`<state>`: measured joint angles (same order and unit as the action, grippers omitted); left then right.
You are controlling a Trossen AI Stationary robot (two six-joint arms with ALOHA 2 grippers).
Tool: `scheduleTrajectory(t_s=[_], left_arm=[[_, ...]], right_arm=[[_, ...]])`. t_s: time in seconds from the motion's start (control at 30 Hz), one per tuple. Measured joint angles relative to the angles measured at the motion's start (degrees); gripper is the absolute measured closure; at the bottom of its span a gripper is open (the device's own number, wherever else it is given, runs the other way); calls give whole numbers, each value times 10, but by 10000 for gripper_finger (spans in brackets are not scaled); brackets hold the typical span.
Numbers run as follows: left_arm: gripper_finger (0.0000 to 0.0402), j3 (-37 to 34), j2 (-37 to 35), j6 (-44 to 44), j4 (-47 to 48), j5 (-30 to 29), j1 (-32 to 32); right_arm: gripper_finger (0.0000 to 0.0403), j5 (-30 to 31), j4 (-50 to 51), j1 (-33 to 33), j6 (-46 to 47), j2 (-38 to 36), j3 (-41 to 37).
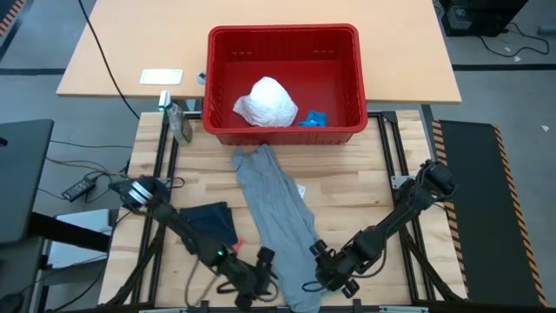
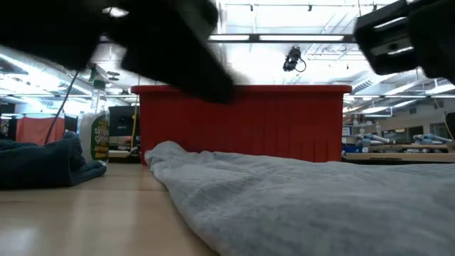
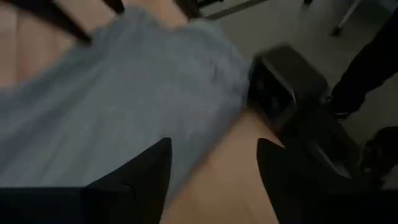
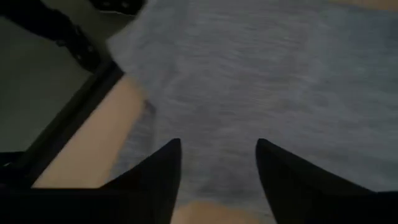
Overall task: Fold laundry
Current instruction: Fold the gray shirt
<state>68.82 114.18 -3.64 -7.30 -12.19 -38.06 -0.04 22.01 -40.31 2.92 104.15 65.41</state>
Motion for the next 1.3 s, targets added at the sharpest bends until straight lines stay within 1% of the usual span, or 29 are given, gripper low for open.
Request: scheduleTrajectory(t_s=[0.1, 0.17, 0.23, 0.3, 0.33, 0.43, 0.53, 0.63, 0.7, 0.77, 0.8, 0.83, 0.87, 0.9, 1.0, 1.1, 1.2, 1.3], left_arm=[[139, 60, 48, 44, 23, 0, 2], [136, 97, 74, 68, 50, 0, 6], [138, 122, 93, 72, 65, 1, 10], [149, 138, 106, 72, 66, 1, 16], [157, 140, 109, 73, 66, 1, 17], [195, 145, 120, 62, 68, 1, 23], [243, 143, 120, 22, 69, 3, 26], [294, 140, 119, -27, 80, 4, 28], [332, 140, 118, -63, 90, 15, 31], [373, 140, 110, -91, 115, 32, 33], [386, 140, 106, -102, 126, 37, 34], [390, 140, 104, -108, 131, 40, 34], [391, 140, 99, -112, 139, 41, 34], [391, 139, 94, -112, 151, 42, 34], [396, 139, 65, -113, 178, 43, 36], [398, 139, 29, -113, 183, 44, 43], [399, 139, -5, -119, 183, 36, 49], [400, 139, -32, -155, 212, 11, 58]], right_arm=[[146, -16, 4, -16, -4, 3, 0], [127, -16, 16, -28, -3, 6, 0], [114, -14, 8, -40, -4, 9, 0], [109, -6, -17, -47, -10, 16, -7], [109, 8, -32, -49, -11, 21, -13], [120, 48, -51, -48, 10, 48, -20], [142, 50, -78, -40, 42, 72, -18], [183, 49, -102, -35, 70, 88, -17], [227, 54, -103, -32, 98, 86, -17], [287, 50, -89, -25, 133, 72, -19], [323, 42, -77, -21, 147, 63, -20], [359, 27, -71, -15, 152, 53, -22], [378, 8, -70, -10, 149, 43, -22], [384, -4, -74, -5, 144, 32, -22], [379, -26, -79, 9, 142, -9, -21], [390, -44, -77, 23, 142, -42, -21], [392, -46, -75, 40, 141, -69, -21], [393, -39, -59, 65, 138, -84, -21]])
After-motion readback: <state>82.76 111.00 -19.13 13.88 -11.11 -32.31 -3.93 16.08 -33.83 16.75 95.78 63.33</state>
